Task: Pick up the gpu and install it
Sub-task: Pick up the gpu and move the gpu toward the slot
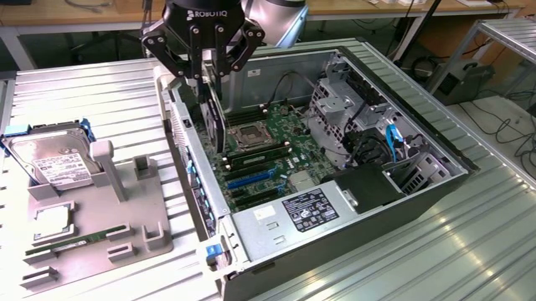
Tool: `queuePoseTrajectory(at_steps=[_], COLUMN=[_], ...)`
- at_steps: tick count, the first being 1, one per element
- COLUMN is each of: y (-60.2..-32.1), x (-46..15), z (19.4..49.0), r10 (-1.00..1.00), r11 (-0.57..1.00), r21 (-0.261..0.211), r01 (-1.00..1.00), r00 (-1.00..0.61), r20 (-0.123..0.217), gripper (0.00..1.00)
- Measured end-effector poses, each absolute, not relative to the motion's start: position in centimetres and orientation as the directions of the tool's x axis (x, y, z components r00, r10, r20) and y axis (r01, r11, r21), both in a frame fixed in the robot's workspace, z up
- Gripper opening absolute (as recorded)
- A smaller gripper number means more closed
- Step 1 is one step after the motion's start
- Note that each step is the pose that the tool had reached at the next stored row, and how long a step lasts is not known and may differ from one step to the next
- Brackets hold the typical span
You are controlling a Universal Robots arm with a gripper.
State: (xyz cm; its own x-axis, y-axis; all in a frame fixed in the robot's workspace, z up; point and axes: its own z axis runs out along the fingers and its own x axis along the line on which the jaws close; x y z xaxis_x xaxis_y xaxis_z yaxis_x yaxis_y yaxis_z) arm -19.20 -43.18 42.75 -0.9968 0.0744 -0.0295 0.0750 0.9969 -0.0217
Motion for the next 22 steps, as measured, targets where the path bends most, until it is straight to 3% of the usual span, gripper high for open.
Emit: queuePoseTrajectory(at_steps=[22], y=[-43.2], x=[-17.7], z=[42.7], r10=[0.074], r11=[0.997], r21=[-0.022], r01=[0.075], r00=[-0.997], r20=[-0.030], gripper=[0.26])
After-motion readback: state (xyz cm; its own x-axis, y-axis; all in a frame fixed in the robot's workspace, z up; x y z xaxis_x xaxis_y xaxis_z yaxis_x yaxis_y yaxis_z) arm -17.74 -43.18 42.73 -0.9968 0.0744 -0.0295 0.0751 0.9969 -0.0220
